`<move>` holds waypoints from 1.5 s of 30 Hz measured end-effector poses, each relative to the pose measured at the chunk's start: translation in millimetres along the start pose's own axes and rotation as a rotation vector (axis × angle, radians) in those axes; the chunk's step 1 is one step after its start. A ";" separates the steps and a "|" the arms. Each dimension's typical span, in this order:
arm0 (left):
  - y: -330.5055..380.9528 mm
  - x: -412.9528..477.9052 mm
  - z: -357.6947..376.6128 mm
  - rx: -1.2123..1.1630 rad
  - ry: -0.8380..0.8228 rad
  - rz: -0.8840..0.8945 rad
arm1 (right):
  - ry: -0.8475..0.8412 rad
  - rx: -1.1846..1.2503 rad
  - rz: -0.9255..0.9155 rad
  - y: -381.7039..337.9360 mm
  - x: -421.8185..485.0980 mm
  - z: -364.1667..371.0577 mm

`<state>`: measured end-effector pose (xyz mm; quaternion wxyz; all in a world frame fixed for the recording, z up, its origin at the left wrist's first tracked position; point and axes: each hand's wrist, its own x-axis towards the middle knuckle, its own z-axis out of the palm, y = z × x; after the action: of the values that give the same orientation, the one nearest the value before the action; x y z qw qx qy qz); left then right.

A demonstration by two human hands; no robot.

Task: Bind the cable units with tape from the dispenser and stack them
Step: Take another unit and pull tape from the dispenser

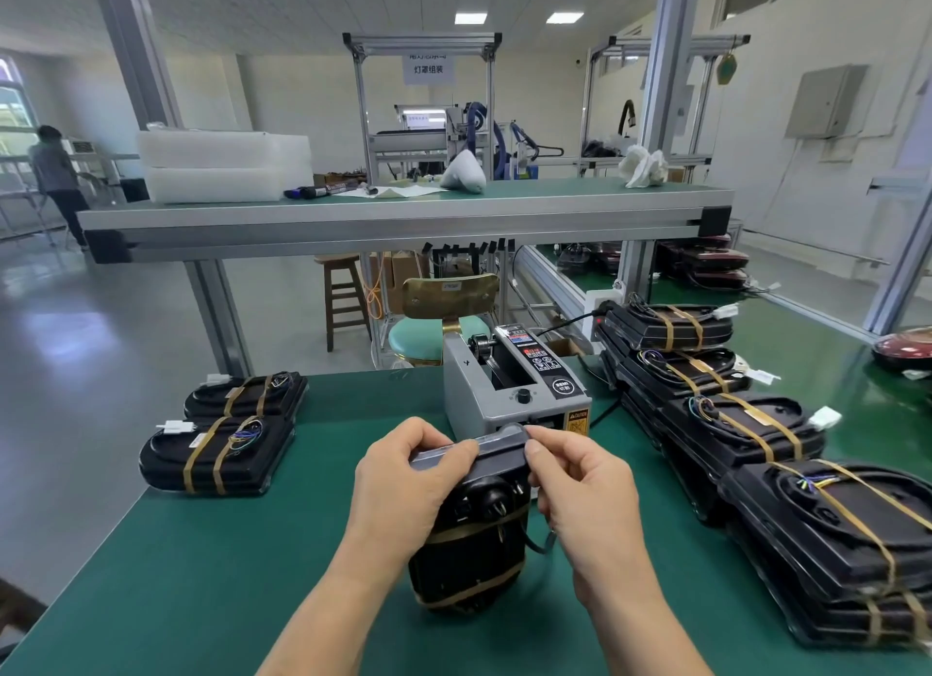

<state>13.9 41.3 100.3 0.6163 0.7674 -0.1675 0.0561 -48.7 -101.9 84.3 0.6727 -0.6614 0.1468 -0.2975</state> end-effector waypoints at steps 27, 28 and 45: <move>24.1 9.1 -41.9 0.477 -0.336 0.221 | 0.200 0.203 0.532 40.6 60.5 3.4; 20.4 7.5 -43.8 0.427 -0.330 0.204 | 0.207 0.198 0.543 40.2 63.0 3.8; -54.5 -29.5 -52.5 -0.459 -0.177 -0.140 | 0.348 -0.051 0.492 34.3 69.4 22.6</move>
<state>10.3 107.5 53.4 0.7597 0.6191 -0.1754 -0.0937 25.8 -126.8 66.3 0.6725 -0.5616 0.4230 -0.2309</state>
